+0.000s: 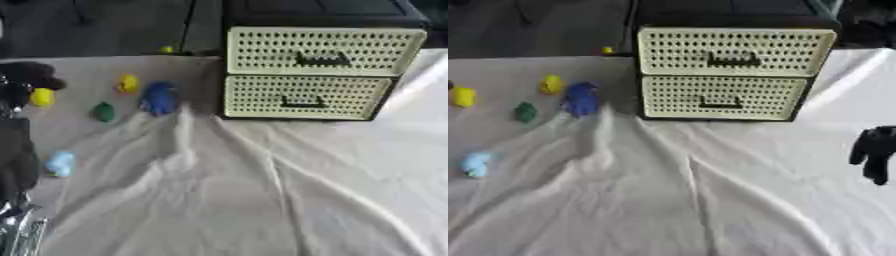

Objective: Pick up objects from table and place into drawer.

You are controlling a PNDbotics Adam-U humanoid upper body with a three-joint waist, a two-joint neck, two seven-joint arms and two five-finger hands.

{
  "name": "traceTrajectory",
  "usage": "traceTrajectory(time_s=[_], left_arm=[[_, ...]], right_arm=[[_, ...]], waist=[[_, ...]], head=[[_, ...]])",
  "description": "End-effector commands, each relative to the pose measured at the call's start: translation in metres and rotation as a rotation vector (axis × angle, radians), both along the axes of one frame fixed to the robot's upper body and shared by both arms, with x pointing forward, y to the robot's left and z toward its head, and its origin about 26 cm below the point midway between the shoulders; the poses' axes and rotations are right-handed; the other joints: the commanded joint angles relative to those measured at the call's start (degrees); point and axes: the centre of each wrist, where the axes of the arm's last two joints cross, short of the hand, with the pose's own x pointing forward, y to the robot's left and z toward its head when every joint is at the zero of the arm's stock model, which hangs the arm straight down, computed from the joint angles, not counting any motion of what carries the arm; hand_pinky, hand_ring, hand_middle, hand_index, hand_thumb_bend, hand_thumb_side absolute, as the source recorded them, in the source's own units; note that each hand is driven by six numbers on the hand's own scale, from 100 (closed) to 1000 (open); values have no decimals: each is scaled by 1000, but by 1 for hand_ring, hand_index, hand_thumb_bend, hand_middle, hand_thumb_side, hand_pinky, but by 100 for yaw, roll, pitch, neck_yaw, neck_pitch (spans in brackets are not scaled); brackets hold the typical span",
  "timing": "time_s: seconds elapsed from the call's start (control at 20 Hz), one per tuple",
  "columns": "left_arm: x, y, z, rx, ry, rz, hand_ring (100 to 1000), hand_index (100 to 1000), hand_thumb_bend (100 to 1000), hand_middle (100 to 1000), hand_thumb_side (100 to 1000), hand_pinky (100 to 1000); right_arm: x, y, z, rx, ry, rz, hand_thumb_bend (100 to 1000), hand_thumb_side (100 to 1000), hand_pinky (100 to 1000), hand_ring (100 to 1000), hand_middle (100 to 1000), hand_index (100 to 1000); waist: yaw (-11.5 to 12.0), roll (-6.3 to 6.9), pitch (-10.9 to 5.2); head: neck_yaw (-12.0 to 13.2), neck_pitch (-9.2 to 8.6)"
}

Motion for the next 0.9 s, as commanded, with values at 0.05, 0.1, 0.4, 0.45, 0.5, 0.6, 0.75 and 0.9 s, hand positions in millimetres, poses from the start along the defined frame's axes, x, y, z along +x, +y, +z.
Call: traceTrajectory(time_s=[0.05,0.1,0.4,0.45,0.5,0.6,0.75,0.9], left_arm=[[-2,0,8,13,-27,-6,627,862,210,698,883,570],[-2,0,8,14,-26,-6,628,862,210,698,882,570],[-2,1,6,21,-16,-5,628,862,209,699,881,570],[-3,1,6,22,-13,-6,628,862,209,699,882,570],[-3,1,5,24,-11,-7,628,862,208,699,882,570],[-3,1,4,27,-7,-8,628,862,208,699,882,569],[-3,0,3,33,0,-13,618,862,207,697,884,568],[-3,0,2,38,5,-18,595,862,204,697,883,567]], right_arm=[[-7,-15,18,-106,-76,-14,100,855,329,212,337,780],[-9,-20,21,-116,-78,-29,100,816,337,214,339,794],[-22,-44,54,-272,-81,-158,100,716,367,212,334,832],[-23,-46,59,-302,-81,-181,100,706,369,215,323,835],[-24,-48,63,-332,-79,-201,100,701,374,226,329,838],[-26,-49,71,-397,-73,-245,100,681,373,228,329,841],[-26,-48,81,-457,-63,-302,100,567,340,193,278,831],[-26,-45,90,-452,-66,-345,100,423,289,121,171,813]], waist=[[-10,-37,-131],[-9,-47,-142],[10,-93,-226],[15,-98,-238],[19,-103,-249],[30,-114,-269],[41,-133,-293],[56,-154,-314]], head=[[-13,-27],[-20,-27],[-101,8],[-117,19],[-136,32],[-178,64],[-241,114],[-289,144]])
